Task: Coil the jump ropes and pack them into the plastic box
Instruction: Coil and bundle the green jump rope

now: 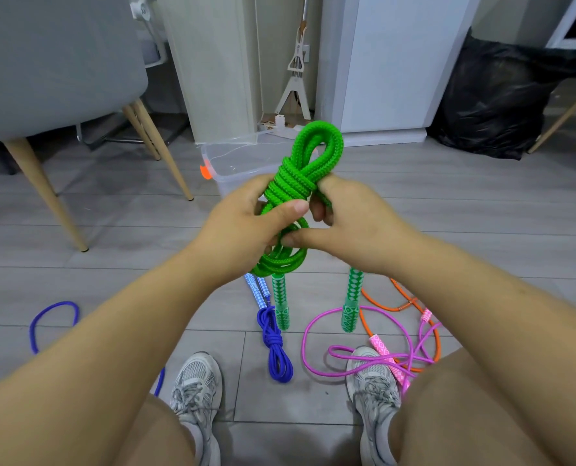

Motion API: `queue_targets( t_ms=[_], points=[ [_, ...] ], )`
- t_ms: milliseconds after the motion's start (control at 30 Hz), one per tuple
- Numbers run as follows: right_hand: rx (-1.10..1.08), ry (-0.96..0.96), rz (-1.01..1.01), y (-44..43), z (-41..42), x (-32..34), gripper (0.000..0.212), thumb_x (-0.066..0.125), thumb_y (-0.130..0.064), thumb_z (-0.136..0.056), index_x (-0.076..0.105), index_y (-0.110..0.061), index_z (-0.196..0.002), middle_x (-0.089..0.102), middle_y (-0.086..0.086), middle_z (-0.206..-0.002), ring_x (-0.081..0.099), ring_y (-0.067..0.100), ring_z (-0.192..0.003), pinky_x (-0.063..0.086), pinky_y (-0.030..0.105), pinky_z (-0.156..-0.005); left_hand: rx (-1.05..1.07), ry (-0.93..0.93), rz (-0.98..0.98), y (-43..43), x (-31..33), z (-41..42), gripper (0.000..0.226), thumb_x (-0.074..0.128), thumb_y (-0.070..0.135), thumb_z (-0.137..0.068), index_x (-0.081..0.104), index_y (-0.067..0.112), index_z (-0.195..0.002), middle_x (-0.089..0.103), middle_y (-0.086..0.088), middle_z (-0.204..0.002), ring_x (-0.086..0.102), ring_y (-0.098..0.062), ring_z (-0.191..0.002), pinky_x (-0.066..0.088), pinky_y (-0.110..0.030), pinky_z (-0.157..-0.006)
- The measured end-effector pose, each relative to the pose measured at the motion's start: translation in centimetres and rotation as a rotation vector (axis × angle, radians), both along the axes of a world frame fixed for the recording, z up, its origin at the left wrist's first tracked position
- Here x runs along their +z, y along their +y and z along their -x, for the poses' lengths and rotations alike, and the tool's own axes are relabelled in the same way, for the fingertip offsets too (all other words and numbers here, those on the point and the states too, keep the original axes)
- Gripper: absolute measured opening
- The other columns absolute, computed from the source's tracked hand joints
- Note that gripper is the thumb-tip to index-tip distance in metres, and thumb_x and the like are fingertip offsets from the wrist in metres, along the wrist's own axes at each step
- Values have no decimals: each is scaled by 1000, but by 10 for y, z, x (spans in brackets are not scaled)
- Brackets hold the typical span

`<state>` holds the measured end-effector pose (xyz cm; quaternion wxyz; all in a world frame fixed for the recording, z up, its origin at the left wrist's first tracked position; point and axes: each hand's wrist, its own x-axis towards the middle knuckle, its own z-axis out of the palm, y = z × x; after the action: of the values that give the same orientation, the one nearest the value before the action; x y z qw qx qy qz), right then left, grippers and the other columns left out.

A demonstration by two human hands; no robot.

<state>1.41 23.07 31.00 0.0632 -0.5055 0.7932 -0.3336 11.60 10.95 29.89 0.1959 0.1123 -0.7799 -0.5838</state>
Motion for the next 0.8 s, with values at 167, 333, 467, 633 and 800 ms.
queue_targets(
  t_ms=[167,333,467,633,800],
  points=[
    [29,-192,-15,14,10,7,16,70,-29,-81,58,-20,-85,53,-6,-61,49,5,-50,43,22,-54,128,20,39,-6,-4,4,12,68,30,-82,57,33,-87,51,13,-51,41,-10,-43,36,-27,-51],
    [19,-254,-86,34,26,2,31,61,-30,-87,51,-11,-65,44,-5,-55,41,6,-53,36,25,-57,168,64,34,-14,-3,2,16,63,38,-75,57,36,-89,49,14,-52,38,-10,-43,33,-26,-51],
    [-13,-138,-248,45,37,-4,30,60,-40,-85,51,-16,-69,46,2,-63,44,14,-61,40,36,-66,227,90,53,-21,-3,0,12,63,39,-76,57,37,-86,48,14,-51,39,-10,-43,35,-29,-53],
    [-73,-77,-373,50,37,-5,25,49,-41,-92,46,-27,-71,53,-4,-61,61,21,-58,44,31,-58,237,70,123,-24,-6,-1,11,65,35,-83,57,41,-87,52,14,-59,44,-4,-50,37,-31,-60],
    [-86,-761,65,49,32,5,17,44,-20,-96,46,-17,-79,63,15,-80,62,26,-45,45,23,-35,264,51,147,-25,-4,-1,12,63,30,-88,56,40,-86,52,18,-57,46,-1,-51,37,-31,-61]
  ],
)
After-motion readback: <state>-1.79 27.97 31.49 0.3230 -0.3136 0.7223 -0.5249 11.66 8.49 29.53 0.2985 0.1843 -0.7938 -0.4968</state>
